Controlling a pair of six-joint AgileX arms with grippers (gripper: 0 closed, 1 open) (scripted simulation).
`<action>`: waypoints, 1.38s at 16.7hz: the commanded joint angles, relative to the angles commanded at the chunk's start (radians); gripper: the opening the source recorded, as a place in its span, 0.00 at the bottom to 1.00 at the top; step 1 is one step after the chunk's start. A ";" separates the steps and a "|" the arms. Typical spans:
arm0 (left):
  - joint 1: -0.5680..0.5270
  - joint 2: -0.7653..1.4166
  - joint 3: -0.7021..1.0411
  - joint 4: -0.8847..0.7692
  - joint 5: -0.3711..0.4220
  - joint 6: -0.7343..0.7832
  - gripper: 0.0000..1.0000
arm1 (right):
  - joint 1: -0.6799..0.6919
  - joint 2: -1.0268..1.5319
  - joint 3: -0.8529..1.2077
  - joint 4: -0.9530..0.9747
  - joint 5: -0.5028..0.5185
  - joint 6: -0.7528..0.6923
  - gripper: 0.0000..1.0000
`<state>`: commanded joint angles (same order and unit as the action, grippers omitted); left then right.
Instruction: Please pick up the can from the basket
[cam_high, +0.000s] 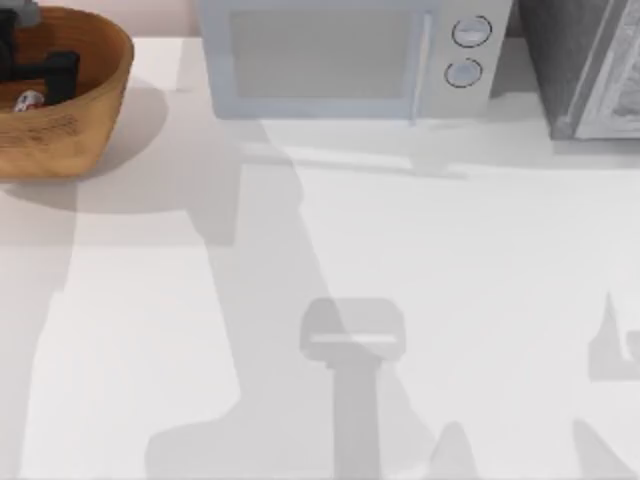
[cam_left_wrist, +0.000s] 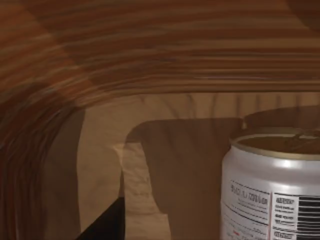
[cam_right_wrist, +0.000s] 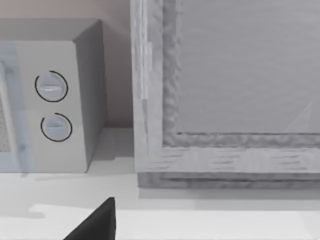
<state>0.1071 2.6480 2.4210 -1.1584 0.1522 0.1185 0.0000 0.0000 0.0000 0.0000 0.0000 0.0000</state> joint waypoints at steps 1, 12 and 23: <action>0.000 0.000 0.000 0.000 0.000 0.000 1.00 | 0.000 0.000 0.000 0.000 0.000 0.000 1.00; 0.000 0.000 0.000 0.000 0.000 0.000 0.17 | 0.000 0.000 0.000 0.000 0.000 0.000 1.00; 0.002 -0.045 -0.010 -0.005 -0.002 -0.003 0.00 | 0.000 0.000 0.000 0.000 0.000 0.000 1.00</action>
<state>0.1091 2.6027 2.4113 -1.1629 0.1503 0.1158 0.0000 0.0000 0.0000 0.0000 0.0000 0.0000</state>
